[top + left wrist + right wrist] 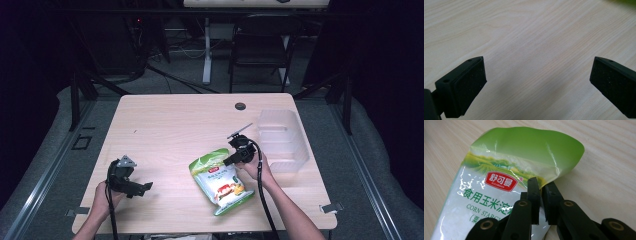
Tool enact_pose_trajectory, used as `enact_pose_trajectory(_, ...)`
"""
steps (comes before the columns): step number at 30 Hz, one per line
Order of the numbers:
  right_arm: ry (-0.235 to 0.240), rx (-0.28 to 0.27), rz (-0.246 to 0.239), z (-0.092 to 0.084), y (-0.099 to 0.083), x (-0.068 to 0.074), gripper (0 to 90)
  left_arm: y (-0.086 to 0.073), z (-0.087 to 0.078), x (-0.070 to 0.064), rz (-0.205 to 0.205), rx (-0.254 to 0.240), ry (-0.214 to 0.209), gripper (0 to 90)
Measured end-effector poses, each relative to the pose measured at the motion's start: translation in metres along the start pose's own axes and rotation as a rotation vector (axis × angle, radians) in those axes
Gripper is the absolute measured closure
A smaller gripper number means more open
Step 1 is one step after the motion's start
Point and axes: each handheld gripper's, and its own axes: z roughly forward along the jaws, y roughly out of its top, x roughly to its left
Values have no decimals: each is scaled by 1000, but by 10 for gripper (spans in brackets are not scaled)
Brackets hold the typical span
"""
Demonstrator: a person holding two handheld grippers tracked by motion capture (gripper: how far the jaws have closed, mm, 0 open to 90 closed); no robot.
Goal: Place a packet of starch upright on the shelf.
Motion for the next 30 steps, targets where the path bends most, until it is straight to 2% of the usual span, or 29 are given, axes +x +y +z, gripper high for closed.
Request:
enact_pose_trajectory(3,-26,-23,22,-6,-10,4,858,0,0,0,4,3,1,4)
enact_pose_trajectory(7,-66,-24,26,-13,-21,8,858,1,0,-1,4,-2,4,3)
enact_pose_trajectory(8,-78,-45,38,-13,-25,10,858,1,0,-1,4,-2,5,4)
enact_pose_trajectory(13,-98,-63,42,-20,-40,14,859,1,-1,-1,5,2,4,3)
enact_pose_trajectory(14,-90,-92,65,-22,-49,15,861,1,0,-1,5,3,2,4)
enact_pose_trajectory(16,-85,-82,60,-25,-53,15,862,1,0,-1,7,5,0,4)
enact_pose_trajectory(19,-58,-108,83,-30,-67,15,858,1,1,-2,12,8,0,4)
enact_pose_trajectory(20,-46,-126,104,-30,-69,13,851,2,1,-2,13,10,1,3)
enact_pose_trajectory(21,-31,-112,95,-31,-69,9,838,2,1,-2,14,12,1,3)
enact_pose_trajectory(25,8,-108,113,-29,-67,2,804,2,1,-3,16,7,4,4)
enact_pose_trajectory(26,23,-105,116,-27,-65,-2,773,2,1,-3,14,8,3,4)
enact_pose_trajectory(30,26,-107,122,-26,-62,-4,716,1,2,-2,11,11,5,4)
